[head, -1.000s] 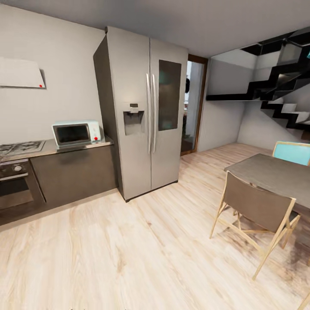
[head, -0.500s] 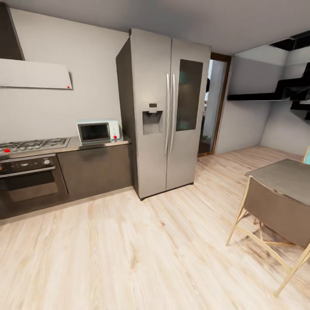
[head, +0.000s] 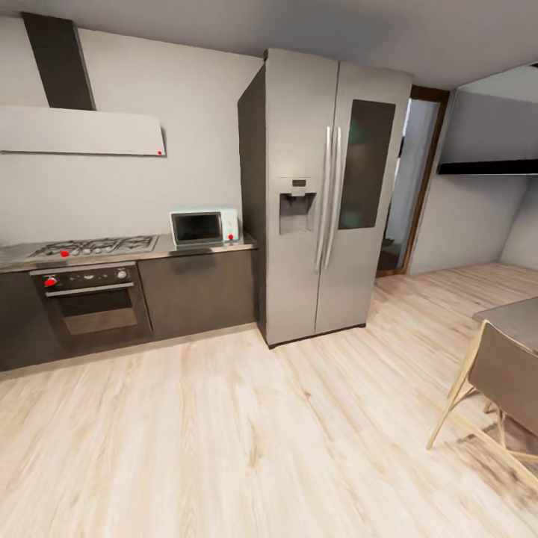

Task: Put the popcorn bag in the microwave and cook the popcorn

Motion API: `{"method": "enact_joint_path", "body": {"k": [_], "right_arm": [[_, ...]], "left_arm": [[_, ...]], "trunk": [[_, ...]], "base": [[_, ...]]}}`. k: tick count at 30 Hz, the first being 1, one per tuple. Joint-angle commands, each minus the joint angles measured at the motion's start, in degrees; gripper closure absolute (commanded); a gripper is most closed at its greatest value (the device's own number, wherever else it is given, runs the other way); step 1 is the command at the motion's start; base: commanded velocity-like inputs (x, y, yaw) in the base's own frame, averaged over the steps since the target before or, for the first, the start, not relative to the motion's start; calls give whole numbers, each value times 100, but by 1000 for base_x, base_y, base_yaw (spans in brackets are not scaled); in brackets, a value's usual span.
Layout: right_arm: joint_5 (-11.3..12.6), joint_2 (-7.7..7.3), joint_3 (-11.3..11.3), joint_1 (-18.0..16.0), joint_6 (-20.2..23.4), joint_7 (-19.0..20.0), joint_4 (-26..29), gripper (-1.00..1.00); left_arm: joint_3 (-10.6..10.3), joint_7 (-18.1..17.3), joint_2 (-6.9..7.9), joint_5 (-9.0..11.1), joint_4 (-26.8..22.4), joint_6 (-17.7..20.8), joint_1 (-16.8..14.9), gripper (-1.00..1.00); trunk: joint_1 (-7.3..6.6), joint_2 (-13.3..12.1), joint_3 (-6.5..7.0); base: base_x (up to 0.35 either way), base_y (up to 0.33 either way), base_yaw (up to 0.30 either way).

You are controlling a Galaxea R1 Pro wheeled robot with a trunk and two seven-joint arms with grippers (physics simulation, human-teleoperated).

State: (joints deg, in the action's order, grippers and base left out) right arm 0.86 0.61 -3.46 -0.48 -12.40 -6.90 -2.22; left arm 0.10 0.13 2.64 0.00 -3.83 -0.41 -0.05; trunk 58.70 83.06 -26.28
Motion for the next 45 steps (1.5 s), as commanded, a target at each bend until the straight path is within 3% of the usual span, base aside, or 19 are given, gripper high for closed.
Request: {"method": "enact_joint_path", "body": {"k": [1, 32, 45], "right_arm": [[8, 1, -32, -5, -43, -4, -16, -100], [6, 1, -32, -5, -43, -4, -16, -100], [4, 1, -32, -5, -48, -4, -16, -100]], "left_arm": [[4, 3, 28, 0, -4, -4, 3, -100], [7, 4, 78, 0, -4, -24, 4, -100], [14, 4, 87, 0, -4, -30, 1, -100]], "trunk": [[3, 2, -4], [3, 2, -4], [3, 2, -4]], "base": [[324, 0, 260], [340, 0, 259], [340, 51, 29]]}}
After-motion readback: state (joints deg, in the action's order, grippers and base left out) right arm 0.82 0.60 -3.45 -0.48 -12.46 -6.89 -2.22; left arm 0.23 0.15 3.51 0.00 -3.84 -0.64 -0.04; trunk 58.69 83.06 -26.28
